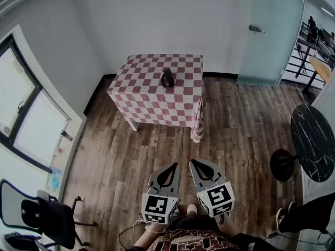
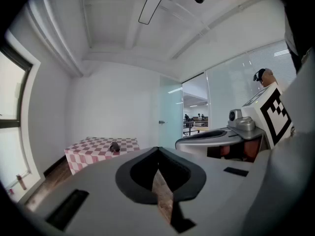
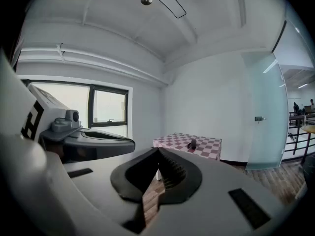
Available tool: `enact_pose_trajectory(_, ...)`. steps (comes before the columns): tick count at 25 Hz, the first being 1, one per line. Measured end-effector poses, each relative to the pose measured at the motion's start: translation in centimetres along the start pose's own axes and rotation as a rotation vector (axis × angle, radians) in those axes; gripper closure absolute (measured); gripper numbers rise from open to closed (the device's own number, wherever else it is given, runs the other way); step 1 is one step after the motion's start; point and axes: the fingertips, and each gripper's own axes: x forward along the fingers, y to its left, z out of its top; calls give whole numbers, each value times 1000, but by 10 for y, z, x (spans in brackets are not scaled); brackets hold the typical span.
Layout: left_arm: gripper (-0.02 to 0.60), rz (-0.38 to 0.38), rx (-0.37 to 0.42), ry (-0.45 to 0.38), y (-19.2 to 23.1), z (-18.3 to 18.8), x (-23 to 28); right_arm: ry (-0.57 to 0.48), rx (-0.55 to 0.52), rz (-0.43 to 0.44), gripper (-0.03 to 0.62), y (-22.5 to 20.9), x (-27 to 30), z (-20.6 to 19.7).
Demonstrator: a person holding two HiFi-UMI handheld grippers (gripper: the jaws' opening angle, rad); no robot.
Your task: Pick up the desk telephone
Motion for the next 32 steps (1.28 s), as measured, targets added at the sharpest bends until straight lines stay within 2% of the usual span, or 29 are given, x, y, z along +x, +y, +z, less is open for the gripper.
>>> enact_pose_trajectory(5, 576, 1, -9, 2, -6, -4, 1, -30, 40, 0, 576, -6, -6, 1)
enact_pose_trajectory(11, 575, -21, -18, -4, -21, -2, 5, -70, 23, -13, 576, -19, -21, 4)
enact_pose_trajectory(17, 575, 13, -33, -5, -30, -5, 6, -91, 44, -3, 576, -33, -31, 1)
enact_pose_trajectory(26, 575, 38, -61, 25, -20, -15, 18, -71, 65, 28, 576, -43, -20, -5)
enact_pose_trajectory(32, 575, 43, -69, 27, 5, -16, 48, -49, 60, 36, 576, -62, 13, 0)
